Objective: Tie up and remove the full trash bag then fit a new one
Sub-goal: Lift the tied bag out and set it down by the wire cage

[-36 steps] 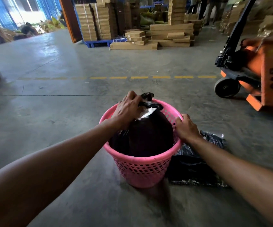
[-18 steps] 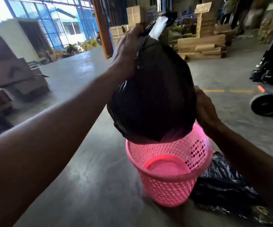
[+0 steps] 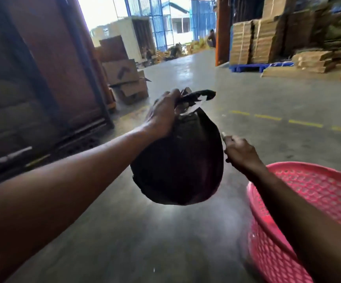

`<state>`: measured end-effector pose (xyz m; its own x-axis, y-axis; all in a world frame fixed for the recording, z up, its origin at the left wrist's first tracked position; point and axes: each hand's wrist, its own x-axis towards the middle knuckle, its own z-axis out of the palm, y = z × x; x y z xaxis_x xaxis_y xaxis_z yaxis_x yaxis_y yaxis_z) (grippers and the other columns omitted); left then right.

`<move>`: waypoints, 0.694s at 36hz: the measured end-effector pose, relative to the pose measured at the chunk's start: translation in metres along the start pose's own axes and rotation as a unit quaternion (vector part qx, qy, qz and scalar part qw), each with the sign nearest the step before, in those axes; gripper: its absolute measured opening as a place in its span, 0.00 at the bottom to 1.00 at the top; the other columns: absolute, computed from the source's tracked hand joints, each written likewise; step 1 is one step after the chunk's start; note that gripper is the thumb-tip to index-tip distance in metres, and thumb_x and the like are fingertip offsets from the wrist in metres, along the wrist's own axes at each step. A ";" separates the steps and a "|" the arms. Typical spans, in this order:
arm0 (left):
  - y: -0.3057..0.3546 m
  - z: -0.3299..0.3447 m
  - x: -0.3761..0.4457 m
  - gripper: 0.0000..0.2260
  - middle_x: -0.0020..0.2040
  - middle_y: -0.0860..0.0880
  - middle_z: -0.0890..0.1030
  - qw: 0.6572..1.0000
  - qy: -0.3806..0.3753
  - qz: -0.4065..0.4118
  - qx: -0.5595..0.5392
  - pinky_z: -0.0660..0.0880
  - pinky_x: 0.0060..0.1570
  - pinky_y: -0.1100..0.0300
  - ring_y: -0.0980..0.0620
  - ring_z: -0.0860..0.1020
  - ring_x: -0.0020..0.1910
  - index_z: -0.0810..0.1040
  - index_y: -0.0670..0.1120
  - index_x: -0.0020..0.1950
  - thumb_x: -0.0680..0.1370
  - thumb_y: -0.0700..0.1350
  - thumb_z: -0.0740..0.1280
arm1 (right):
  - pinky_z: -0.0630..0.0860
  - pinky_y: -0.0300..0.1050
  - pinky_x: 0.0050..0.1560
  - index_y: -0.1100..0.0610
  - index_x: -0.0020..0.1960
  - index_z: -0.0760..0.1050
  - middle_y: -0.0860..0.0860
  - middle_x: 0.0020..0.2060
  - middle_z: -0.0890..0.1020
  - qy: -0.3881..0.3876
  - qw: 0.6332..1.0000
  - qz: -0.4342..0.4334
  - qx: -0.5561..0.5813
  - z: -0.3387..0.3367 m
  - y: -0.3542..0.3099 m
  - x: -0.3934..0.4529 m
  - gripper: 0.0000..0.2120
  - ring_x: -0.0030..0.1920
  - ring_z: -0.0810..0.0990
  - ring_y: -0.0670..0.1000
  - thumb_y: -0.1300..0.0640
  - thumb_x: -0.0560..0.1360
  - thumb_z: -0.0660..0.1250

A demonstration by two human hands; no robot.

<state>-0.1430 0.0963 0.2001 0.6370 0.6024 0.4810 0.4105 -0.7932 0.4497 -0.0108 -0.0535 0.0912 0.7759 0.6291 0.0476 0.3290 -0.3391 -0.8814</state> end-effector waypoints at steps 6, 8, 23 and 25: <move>-0.091 0.019 -0.061 0.14 0.59 0.41 0.80 0.989 -0.093 -0.109 0.037 0.74 0.58 0.45 0.38 0.78 0.58 0.75 0.48 0.64 0.80 0.52 0.65 | 0.72 0.64 0.66 0.43 0.72 0.65 0.51 0.67 0.73 -0.176 0.977 0.085 0.087 0.093 0.020 -0.041 0.46 0.66 0.74 0.57 0.17 0.62 0.55; -0.122 0.025 -0.078 0.15 0.59 0.42 0.81 0.981 -0.120 -0.146 0.034 0.75 0.59 0.44 0.38 0.79 0.58 0.76 0.52 0.64 0.78 0.53 0.65 | 0.72 0.65 0.67 0.38 0.72 0.63 0.51 0.71 0.72 -0.212 0.967 0.098 0.100 0.127 0.034 -0.053 0.46 0.68 0.72 0.57 0.16 0.60 0.59; -0.279 0.045 -0.121 0.08 0.50 0.48 0.84 0.950 -0.168 -0.252 -0.070 0.72 0.46 0.60 0.49 0.81 0.46 0.80 0.52 0.57 0.80 0.50 0.66 | 0.62 0.60 0.75 0.40 0.80 0.51 0.57 0.78 0.62 -0.174 0.961 0.200 0.081 0.295 0.086 -0.086 0.62 0.77 0.62 0.60 0.16 0.52 0.59; -0.289 0.039 -0.110 0.07 0.45 0.51 0.83 0.947 -0.154 -0.265 -0.097 0.75 0.45 0.58 0.51 0.80 0.40 0.80 0.53 0.56 0.80 0.52 0.66 | 0.63 0.60 0.74 0.39 0.80 0.51 0.56 0.78 0.63 -0.171 0.962 0.197 0.084 0.306 0.075 -0.075 0.60 0.77 0.63 0.60 0.16 0.54 0.59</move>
<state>-0.3058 0.2560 -0.0119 0.5466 0.8336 -0.0798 0.6178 -0.3370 0.7104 -0.2089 0.0875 -0.1224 0.5904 0.6783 -0.4374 -0.0685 -0.4978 -0.8646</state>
